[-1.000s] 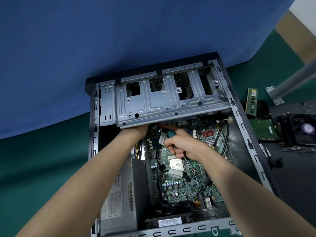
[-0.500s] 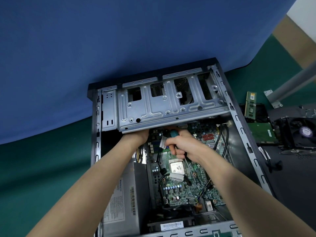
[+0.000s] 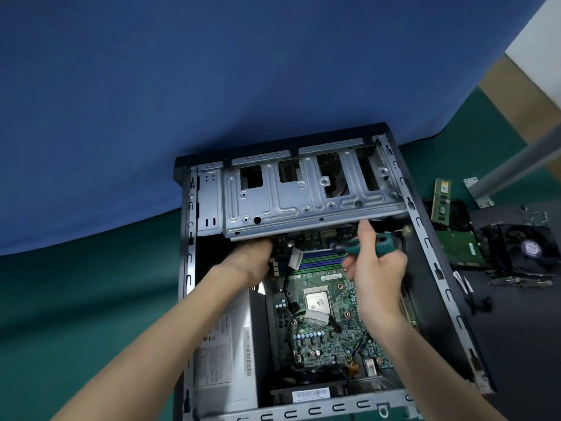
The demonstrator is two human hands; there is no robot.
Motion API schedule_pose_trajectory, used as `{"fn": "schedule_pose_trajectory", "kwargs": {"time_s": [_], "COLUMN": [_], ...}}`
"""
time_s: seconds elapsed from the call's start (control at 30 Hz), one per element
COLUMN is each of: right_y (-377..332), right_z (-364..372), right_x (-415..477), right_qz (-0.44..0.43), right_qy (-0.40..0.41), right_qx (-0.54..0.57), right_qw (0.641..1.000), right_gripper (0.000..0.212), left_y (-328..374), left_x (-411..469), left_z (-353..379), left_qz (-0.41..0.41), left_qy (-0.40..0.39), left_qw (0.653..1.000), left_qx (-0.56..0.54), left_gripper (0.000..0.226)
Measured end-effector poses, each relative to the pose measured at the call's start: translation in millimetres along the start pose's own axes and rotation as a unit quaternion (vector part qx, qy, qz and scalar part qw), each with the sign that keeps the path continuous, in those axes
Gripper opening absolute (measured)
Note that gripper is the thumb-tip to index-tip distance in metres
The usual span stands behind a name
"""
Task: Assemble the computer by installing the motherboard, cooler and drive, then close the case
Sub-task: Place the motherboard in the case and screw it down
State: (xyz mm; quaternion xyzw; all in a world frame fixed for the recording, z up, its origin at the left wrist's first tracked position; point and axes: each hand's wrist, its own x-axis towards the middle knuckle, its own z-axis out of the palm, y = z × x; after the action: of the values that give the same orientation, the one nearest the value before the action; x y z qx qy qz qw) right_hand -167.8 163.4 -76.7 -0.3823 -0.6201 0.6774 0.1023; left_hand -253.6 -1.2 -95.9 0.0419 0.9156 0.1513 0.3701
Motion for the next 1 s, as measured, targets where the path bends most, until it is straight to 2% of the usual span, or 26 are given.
{"fn": "schedule_pose_trajectory", "kwargs": {"time_s": [0.1,0.23,0.33,0.57,1.0], "right_y": [1.4,4.4,8.4,21.3,30.0], "right_z": [8.3,25.9,34.3,44.0,45.4], "right_x": [-6.4,-9.7,-10.5,-8.3,-5.4], "right_qz": [-0.024,-0.037,-0.054,-0.072,-0.077], "right_qy": [-0.036,-0.114,-0.145,-0.178,-0.173], "right_qx": [-0.024,-0.026,-0.062,-0.153,-0.180], "right_qw": [0.999,0.993,0.986,0.969,0.965], "right_gripper": [0.045,0.014,0.004,0.004,0.007], "left_y": [-10.9,-19.4,-22.9,-21.7,-19.0], "left_x": [2.4,7.6,11.7,12.1,13.5], "left_z": [-3.9,-2.6,-1.1,-3.1,-4.5], "left_qz": [-0.003,0.022,0.026,0.033,0.018], "left_qy": [-0.015,-0.014,-0.021,-0.019,-0.048], "left_qw": [0.999,0.999,0.999,0.999,0.998], "left_qx": [0.032,-0.025,-0.034,-0.030,-0.048], "left_gripper": [0.039,0.051,0.051,0.050,0.054]}}
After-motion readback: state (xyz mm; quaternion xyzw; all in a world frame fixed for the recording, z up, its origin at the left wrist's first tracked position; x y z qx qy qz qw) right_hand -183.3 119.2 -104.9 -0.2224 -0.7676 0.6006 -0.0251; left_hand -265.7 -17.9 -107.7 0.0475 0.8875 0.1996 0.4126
